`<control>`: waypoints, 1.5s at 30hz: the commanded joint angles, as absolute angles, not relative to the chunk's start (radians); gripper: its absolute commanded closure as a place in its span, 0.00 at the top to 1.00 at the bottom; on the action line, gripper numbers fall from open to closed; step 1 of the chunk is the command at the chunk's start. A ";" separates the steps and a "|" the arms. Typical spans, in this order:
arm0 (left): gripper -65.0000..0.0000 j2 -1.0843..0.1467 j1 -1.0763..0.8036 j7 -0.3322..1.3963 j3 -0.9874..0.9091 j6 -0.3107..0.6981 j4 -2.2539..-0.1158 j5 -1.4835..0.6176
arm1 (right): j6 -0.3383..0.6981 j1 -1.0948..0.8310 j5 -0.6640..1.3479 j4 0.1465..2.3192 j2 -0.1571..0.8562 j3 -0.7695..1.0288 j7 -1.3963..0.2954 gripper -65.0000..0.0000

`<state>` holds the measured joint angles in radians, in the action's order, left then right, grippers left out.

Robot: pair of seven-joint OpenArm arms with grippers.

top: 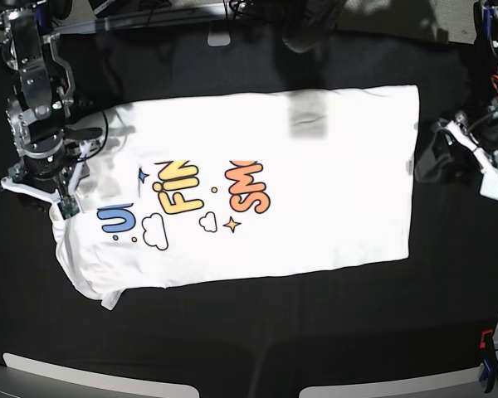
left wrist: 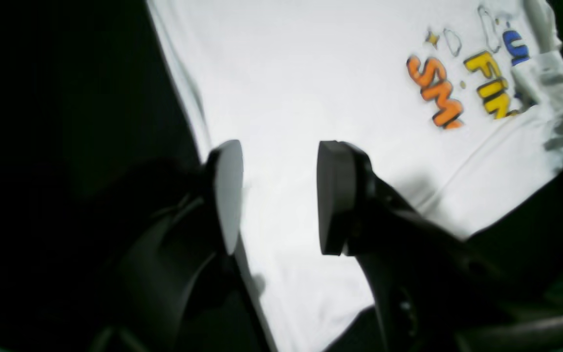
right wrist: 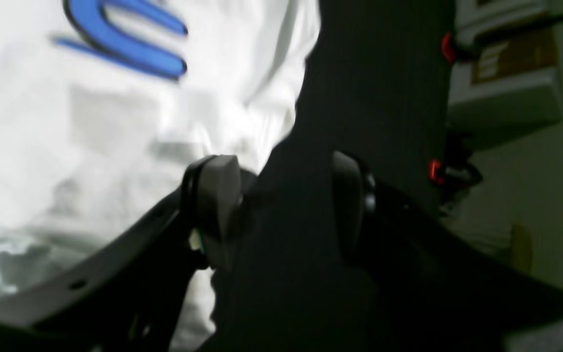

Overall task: Layout the t-shirt on the table in an organized manner, then fold the t-shirt properly
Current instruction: 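Release the shirt and move both grippers to the shirt's collar-side corners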

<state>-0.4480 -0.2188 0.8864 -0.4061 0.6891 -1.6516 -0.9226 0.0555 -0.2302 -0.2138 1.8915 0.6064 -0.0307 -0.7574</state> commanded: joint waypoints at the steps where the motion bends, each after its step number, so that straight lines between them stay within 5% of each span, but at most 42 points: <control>1: 0.36 -0.466 -0.211 0.867 -0.413 0.698 -1.694 -0.944 | 0.044 -0.219 -0.231 1.925 0.624 -0.020 -0.744 0.46; 14: 0.36 -0.466 -0.366 1.039 -0.413 0.698 -1.927 -0.955 | 0.086 -0.243 -0.222 2.115 0.623 -0.020 -0.832 0.46; 20: 0.36 -0.466 -0.499 1.056 -0.412 0.698 -1.932 -0.940 | 0.202 -0.377 -0.123 2.173 0.624 -0.020 -0.831 0.46; 27: 0.36 -0.466 -0.607 1.095 -0.411 0.698 -1.932 -0.944 | 0.213 -0.589 -0.216 2.173 0.624 -0.020 -0.824 0.46; 33: 0.35 -0.466 -0.617 1.008 -0.411 0.698 -1.932 -0.933 | 0.213 -0.719 -0.292 2.173 0.633 -0.020 -0.820 0.46; 38: 0.35 -0.466 -0.615 0.835 -0.411 0.698 -1.931 -0.715 | 0.220 -0.737 -0.292 2.167 0.671 -0.020 -0.820 0.46; 45: 0.29 -0.467 -0.612 0.801 -0.337 0.698 -1.932 -0.538 | 0.226 -0.735 -0.329 2.094 0.718 -0.020 -0.722 0.46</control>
